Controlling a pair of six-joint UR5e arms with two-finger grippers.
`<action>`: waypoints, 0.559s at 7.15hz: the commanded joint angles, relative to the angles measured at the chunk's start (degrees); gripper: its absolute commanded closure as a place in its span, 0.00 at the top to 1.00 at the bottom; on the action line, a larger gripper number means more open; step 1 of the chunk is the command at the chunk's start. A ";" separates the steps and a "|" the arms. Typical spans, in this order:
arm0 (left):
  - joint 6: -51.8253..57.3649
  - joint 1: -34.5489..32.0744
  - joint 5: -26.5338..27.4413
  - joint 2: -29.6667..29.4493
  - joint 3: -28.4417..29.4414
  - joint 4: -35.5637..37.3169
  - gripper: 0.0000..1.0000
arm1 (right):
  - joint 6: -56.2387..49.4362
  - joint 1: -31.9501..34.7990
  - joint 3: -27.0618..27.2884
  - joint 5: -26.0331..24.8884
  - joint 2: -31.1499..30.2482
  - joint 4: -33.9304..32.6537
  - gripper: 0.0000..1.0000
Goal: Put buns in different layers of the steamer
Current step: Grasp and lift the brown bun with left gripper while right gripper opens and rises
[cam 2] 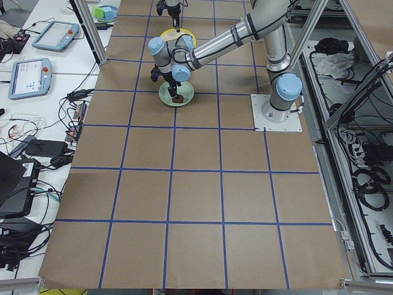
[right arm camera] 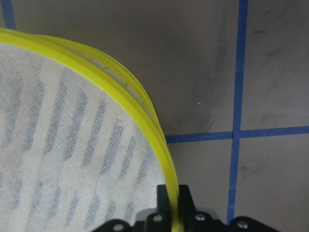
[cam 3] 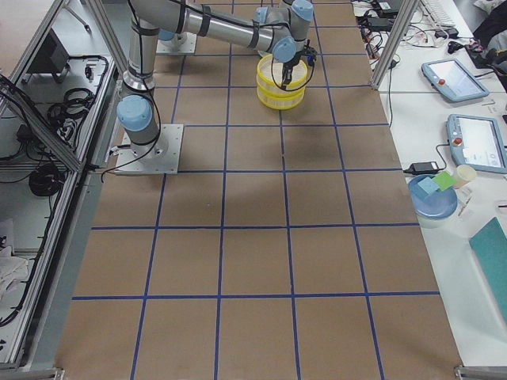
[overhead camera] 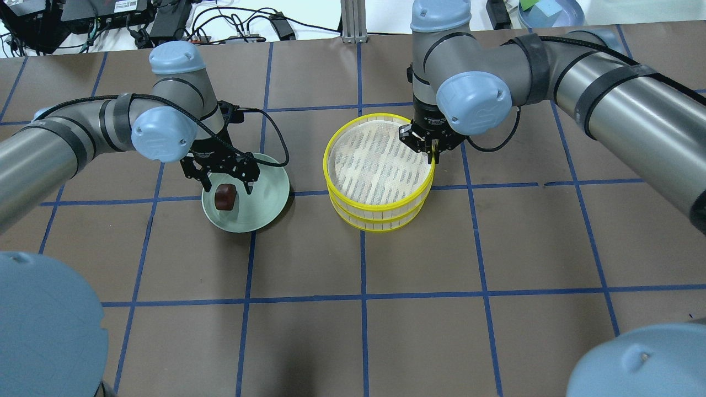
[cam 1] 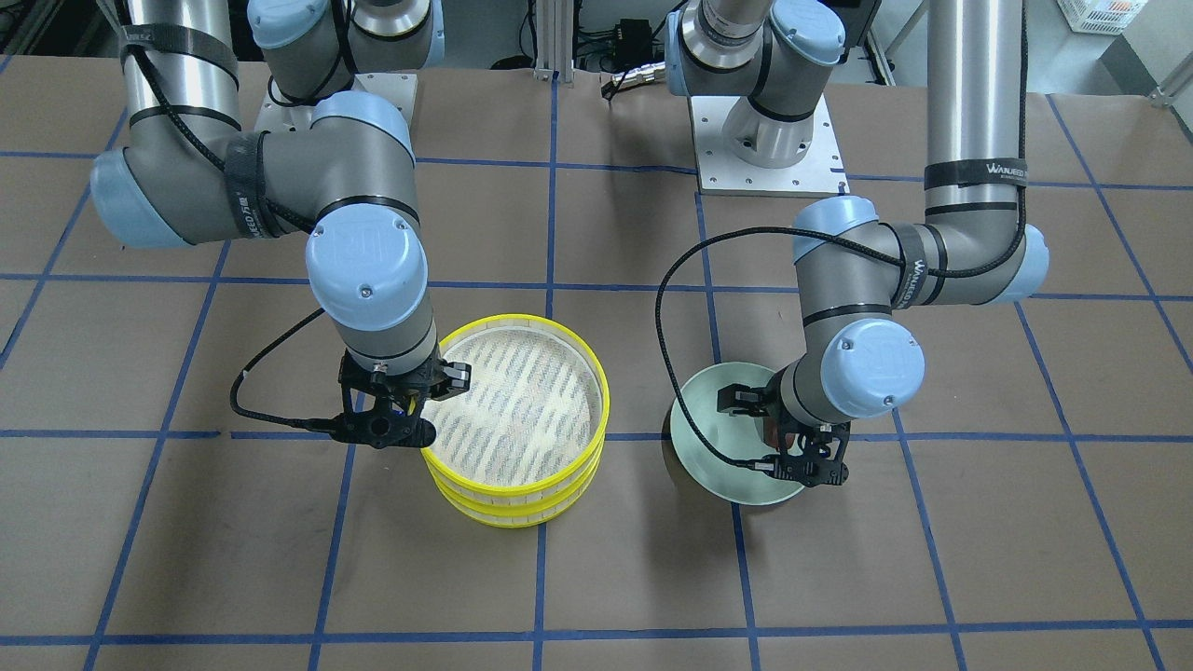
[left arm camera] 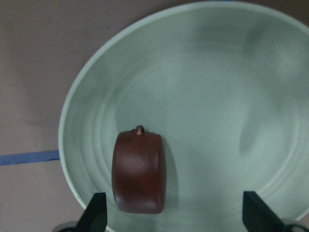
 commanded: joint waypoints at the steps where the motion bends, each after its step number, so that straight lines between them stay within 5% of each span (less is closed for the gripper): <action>1: 0.04 0.00 0.85 -1.01 0.00 0.08 1.00 | 0.42 0.04 -0.01 0.19 0.54 -0.34 0.00; 3: 0.31 0.00 0.67 -1.71 0.00 0.08 0.90 | 0.42 0.12 0.08 0.19 0.89 -0.87 0.00; 4: 1.61 0.00 0.76 -1.89 0.09 0.17 0.67 | 0.42 0.12 0.08 0.10 0.89 -0.87 0.00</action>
